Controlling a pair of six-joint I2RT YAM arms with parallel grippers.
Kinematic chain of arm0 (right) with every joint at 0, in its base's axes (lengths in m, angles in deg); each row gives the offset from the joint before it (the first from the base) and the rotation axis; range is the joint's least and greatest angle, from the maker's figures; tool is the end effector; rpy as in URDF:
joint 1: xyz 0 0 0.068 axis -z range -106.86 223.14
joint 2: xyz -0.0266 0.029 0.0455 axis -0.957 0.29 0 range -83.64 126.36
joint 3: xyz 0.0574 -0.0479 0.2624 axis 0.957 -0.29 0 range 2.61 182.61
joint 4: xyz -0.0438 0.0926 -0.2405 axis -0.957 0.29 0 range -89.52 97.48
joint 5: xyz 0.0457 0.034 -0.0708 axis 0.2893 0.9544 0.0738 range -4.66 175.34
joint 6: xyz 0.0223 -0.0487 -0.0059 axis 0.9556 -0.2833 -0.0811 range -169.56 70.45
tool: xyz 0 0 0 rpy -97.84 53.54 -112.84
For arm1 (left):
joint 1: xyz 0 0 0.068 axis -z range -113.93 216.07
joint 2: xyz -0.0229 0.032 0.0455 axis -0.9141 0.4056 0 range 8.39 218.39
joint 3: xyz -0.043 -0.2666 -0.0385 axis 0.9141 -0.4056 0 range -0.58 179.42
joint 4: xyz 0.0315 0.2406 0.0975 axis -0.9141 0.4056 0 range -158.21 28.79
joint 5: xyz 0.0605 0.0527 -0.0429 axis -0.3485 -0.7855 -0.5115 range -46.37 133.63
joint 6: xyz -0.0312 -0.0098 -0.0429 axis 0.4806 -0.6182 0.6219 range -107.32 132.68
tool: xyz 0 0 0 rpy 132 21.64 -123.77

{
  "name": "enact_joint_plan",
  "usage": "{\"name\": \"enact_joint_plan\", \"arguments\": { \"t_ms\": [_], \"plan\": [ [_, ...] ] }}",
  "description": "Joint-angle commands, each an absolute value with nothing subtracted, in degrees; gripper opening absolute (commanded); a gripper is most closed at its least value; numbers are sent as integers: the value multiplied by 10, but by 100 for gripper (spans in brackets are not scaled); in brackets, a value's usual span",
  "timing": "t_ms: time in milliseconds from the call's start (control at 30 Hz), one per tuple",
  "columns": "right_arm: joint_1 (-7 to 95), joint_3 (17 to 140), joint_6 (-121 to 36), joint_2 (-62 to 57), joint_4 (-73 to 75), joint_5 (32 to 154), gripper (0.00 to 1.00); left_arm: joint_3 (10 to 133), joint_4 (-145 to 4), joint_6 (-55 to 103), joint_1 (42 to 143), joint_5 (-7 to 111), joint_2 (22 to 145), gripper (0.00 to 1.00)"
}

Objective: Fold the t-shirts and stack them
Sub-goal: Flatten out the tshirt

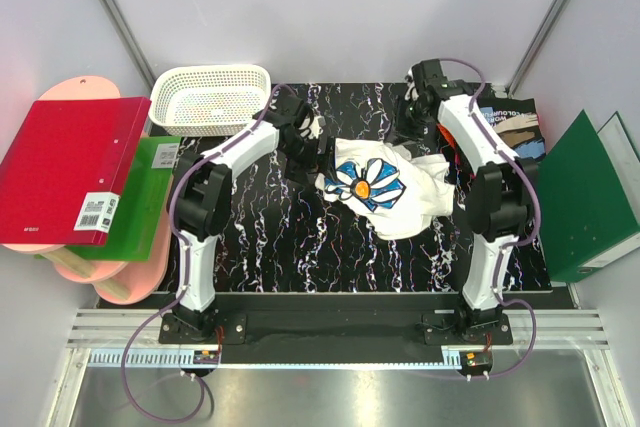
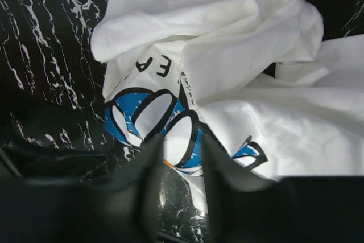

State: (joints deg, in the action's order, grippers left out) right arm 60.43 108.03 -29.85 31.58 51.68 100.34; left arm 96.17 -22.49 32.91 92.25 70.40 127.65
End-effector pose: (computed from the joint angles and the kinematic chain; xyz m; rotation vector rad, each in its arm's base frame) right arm 0.4240 0.1050 0.2750 0.0724 2.6792 0.5320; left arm 0.3856 -0.2075 0.2071 0.2790 2.8479 -0.8418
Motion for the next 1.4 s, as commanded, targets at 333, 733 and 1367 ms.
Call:
{"name": "enact_joint_plan", "arguments": {
  "t_ms": [333,733,1367],
  "plan": [
    [599,1056,-319,254,552,995,80,987,-199,300,920,704,1283,99],
    [569,1115,-316,370,553,960,29,957,-192,288,912,687,1254,99],
    [561,1419,-317,260,507,633,0,935,-180,271,886,655,1230,99]
  ]
}}
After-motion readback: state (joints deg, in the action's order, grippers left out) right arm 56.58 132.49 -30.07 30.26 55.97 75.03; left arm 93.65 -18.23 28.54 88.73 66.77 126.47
